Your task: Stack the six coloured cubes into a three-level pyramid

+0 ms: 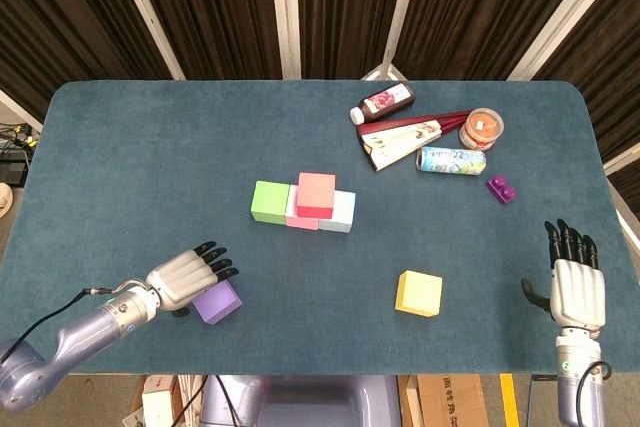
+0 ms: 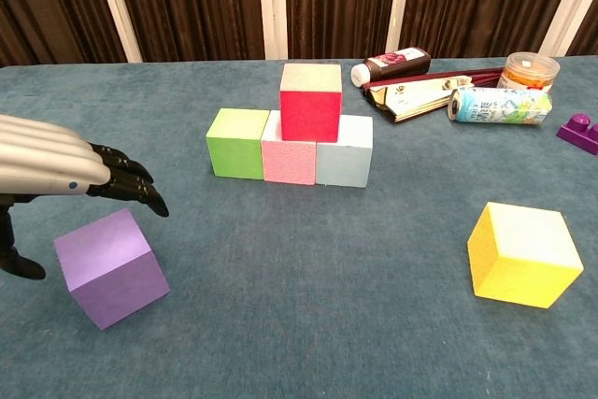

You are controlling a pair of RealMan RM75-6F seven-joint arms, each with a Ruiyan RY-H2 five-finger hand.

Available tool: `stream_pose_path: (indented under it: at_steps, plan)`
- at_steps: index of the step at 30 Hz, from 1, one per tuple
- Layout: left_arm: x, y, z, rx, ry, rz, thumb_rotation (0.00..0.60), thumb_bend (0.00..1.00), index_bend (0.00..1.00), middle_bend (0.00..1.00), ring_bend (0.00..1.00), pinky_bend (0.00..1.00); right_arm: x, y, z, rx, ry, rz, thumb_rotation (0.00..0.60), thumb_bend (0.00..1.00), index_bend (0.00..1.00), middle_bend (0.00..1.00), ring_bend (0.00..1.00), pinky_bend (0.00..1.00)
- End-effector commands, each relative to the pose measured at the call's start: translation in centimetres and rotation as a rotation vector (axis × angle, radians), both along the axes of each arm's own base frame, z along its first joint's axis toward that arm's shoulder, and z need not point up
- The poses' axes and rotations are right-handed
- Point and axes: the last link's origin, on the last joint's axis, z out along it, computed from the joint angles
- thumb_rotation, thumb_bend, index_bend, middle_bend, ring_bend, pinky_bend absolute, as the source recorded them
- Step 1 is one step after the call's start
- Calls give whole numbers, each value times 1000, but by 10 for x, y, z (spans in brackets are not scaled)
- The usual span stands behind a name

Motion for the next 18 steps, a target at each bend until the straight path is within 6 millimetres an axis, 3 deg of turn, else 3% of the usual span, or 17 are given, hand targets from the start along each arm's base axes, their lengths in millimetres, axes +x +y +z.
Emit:
stream_pose_path:
  at_steps: [1, 5, 18]
  plan:
    - [1, -1, -1, 1, -9, -4, 600, 269, 140, 119, 0, 0, 0, 0, -1, 6, -3, -4, 600, 287, 0, 0, 0, 0]
    - [3, -2, -1, -2, -24, -10, 600, 327, 157, 128, 0, 0, 0, 0, -1, 11, -8, -8, 600, 287, 0, 0, 0, 0]
    - [2, -6, -3, -11, -50, -14, 600, 330, 188, 156, 0, 0, -2, 0, -1, 11, -25, -36, 600, 287, 0, 0, 0, 0]
